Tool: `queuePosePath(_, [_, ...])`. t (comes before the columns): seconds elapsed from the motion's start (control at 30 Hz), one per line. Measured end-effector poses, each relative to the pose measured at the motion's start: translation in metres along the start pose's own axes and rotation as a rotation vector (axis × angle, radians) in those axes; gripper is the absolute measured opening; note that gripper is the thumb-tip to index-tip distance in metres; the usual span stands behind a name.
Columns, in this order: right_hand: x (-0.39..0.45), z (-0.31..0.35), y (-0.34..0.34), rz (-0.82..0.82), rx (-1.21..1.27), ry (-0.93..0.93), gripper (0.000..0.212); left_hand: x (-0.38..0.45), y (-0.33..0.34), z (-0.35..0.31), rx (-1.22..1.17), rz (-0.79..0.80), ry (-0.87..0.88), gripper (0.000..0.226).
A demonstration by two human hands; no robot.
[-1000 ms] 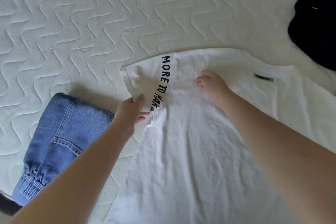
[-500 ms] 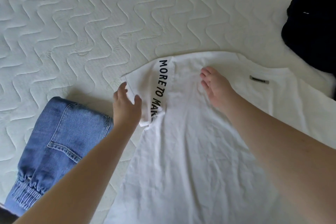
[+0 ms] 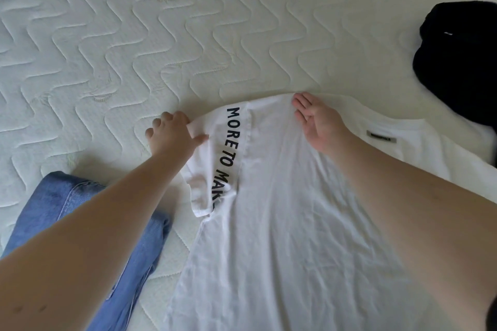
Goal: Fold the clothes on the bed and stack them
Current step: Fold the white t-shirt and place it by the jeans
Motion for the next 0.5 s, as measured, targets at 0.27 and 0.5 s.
queuePosePath(0.27, [0.006, -0.005, -0.005, 0.04, 0.006, 0.001, 0.053, -0.022, -0.026, -0.01, -0.259, 0.127, 0.052, 0.027])
queuePosePath(0.5, [0.005, 0.0, -0.003, 0.066, 0.058, 0.051, 0.04, -0.087, -0.079, -0.101, -0.455, 0.164, 0.319, 0.015])
Point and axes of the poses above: each hand's wrist, its own x-axis towards the middle knuckle, its own y-axis out of the palm, z = x × y, the point moved 4 cm from there along x, towards the middle knuckle, and after that the axes turned 12 degrees about y, right-handed, at the moved point
